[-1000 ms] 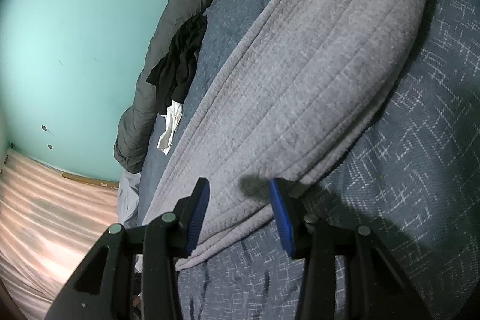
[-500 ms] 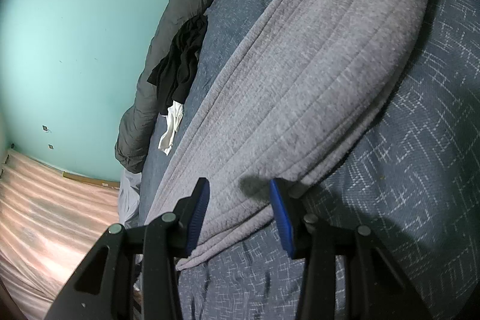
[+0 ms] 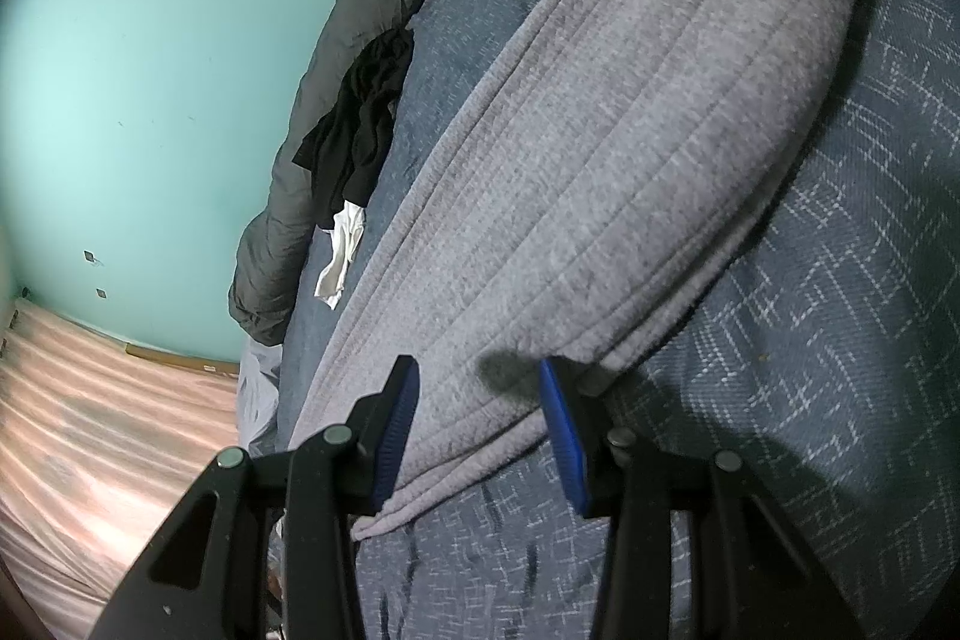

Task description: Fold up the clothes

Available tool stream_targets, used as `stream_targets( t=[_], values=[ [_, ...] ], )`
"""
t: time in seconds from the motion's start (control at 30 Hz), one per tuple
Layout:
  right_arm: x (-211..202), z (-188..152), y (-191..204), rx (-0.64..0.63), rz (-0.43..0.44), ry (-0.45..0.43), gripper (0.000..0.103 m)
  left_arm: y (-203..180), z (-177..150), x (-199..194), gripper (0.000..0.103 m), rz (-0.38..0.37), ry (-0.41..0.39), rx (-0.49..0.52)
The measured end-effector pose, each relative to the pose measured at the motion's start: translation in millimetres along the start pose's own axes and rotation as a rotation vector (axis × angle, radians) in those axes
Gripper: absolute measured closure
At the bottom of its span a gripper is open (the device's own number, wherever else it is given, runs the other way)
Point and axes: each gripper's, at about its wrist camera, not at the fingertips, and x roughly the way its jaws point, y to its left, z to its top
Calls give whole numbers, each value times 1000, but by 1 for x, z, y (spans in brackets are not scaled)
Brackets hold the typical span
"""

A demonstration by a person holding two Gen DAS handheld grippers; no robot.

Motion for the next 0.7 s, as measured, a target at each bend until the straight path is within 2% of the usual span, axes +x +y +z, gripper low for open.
stream_targets(
  t=[0.23, 0.33, 0.43, 0.63, 0.7],
  values=[
    [1, 0, 0, -3, -3, 2, 61, -7, -6, 34, 75, 18, 61, 6],
    [2, 0, -1, -1, -2, 1, 61, -6, -2, 25, 75, 9, 62, -9],
    [2, 0, 0, 1, -1, 1, 61, -12, 7, 1, 75, -14, -6, -14],
    [1, 0, 0, 3, 0, -1, 61, -63, 3, 9, 75, -59, 24, 94],
    [1, 1, -1, 3, 1, -3, 61, -72, -4, 18, 71, -28, 46, 125]
  ],
)
